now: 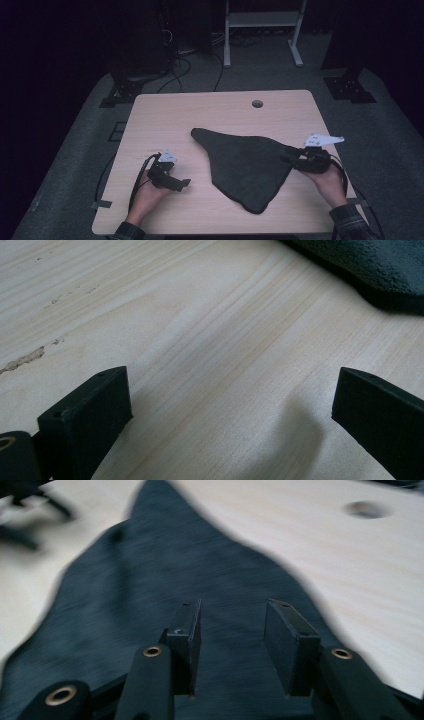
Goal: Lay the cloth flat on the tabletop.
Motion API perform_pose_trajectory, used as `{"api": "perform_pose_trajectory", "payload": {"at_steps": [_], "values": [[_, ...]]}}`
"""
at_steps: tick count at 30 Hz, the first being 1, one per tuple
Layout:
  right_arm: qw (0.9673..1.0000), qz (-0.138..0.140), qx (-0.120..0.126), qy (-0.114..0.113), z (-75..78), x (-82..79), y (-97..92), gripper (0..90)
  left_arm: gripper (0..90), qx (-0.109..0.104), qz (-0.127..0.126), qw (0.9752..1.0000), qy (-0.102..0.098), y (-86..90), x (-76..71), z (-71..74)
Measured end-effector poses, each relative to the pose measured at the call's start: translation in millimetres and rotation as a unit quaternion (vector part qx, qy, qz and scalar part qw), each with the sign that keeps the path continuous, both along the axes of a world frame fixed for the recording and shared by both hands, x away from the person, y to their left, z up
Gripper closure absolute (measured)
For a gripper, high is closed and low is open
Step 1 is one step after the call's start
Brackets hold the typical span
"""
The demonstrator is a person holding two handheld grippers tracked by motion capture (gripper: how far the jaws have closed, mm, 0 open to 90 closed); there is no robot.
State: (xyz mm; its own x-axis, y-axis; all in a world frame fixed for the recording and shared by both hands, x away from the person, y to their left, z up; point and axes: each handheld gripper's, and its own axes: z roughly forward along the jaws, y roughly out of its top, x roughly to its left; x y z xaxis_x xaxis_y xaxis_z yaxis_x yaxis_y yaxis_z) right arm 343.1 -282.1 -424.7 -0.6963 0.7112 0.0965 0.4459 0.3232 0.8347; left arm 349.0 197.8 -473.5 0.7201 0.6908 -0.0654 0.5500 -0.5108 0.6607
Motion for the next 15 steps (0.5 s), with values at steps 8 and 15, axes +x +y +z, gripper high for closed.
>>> {"api": "perform_pose_trajectory", "payload": {"at_steps": [8, 15], "values": [[0.9947, 0.097, -0.021, 0.029, -15.8, -35.4, 48.3, 57.3, 1.3, 0.002, 0.000, 1.0000, 0.001, -0.4, -0.4, 0.2], [0.9783, 0.191, -0.060, 0.054, -33.4, -66.5, 90.3, 52.7, 1.3, 0.003, 0.000, 1.0000, 0.000, -0.4, -0.4, 0.1]]}}
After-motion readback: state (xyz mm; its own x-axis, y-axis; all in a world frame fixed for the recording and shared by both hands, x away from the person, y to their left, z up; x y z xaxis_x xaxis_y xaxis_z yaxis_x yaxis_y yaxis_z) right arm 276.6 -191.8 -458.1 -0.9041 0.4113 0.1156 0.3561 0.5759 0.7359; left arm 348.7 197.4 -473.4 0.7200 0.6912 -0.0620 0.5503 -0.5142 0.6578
